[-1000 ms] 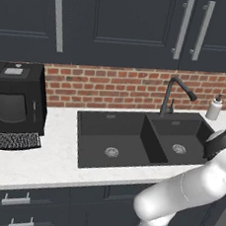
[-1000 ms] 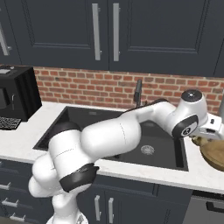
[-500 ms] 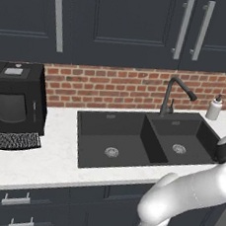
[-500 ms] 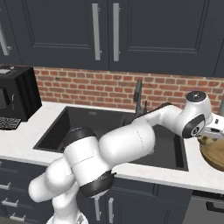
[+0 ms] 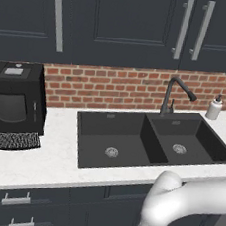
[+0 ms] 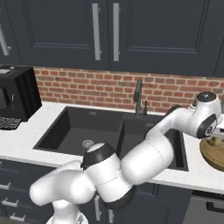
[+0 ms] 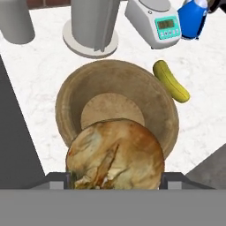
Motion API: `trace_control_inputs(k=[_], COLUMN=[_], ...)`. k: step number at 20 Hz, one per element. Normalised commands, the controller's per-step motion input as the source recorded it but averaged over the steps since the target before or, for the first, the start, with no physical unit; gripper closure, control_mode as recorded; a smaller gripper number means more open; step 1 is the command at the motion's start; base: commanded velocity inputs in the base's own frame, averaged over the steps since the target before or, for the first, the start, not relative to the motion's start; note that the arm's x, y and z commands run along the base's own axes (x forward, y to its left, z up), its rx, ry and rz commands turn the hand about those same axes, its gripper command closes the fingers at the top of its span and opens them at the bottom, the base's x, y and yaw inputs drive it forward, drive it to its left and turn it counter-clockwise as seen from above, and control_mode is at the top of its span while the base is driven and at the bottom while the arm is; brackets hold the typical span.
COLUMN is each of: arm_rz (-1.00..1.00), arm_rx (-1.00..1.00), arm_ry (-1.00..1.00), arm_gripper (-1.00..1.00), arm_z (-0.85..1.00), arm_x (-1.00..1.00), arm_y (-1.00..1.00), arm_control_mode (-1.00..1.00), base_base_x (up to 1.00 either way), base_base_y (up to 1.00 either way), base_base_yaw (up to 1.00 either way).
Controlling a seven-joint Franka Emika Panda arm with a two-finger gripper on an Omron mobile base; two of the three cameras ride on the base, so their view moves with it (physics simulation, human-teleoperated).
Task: Pick the onion from the sink and place it in the bowl. Then pick the bowl and place it in the microwave. Then close the microwave door and press the start button.
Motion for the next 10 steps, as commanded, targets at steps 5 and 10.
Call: trace_control_inputs(k=[5, 10], arm_rz=[-0.01, 0.00], arm_rx=[0.00, 0.00], arm_ry=[-0.01, -0.10], arm_gripper=[1.00, 1.00], arm_z=[-0.45, -0.52], arm_x=[0.00, 0.08], arm_y=[-0.09, 0.00], arm_control_mode=[-1.00, -1.00], base_base_x=[0.00, 0.00], base_base_y=[0.00, 0.00], base_base_yaw=[0.00, 0.00])
